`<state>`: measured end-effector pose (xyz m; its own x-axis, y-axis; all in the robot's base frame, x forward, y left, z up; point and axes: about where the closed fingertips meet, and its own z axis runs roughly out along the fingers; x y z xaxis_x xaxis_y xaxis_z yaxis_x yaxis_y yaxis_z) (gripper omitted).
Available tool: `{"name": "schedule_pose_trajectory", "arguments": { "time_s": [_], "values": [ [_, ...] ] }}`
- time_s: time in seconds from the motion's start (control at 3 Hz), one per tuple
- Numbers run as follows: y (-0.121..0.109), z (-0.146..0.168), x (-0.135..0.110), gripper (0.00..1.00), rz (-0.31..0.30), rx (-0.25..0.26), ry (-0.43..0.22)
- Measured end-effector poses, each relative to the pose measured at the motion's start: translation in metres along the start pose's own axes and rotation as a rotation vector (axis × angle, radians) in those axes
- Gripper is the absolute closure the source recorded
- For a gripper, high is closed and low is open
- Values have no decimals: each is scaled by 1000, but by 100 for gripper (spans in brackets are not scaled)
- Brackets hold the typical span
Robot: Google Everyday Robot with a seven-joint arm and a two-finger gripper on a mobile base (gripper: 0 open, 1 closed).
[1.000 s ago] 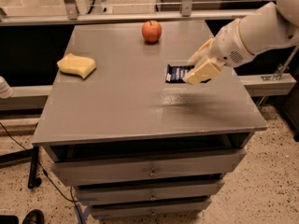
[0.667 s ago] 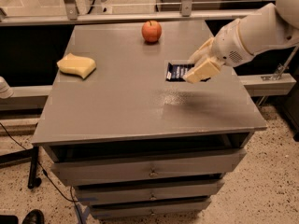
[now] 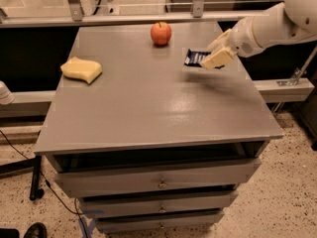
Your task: Move rxbar blueberry near apple
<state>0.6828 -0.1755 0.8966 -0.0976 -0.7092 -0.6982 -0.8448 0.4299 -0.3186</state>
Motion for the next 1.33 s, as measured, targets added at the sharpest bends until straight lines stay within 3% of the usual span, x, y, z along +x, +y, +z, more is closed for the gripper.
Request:
{"name": "schedule_pose_trajectory", "arguments": {
  "time_s": [0.33, 0.67, 1.0, 1.33],
  "values": [
    [-53, 30, 7, 100, 24, 39, -22],
    [-89, 56, -4, 100, 25, 66, -54],
    [-110, 75, -12, 100, 30, 92, -71],
    [-121, 89, -14, 83, 41, 102, -65]
  ]
}}
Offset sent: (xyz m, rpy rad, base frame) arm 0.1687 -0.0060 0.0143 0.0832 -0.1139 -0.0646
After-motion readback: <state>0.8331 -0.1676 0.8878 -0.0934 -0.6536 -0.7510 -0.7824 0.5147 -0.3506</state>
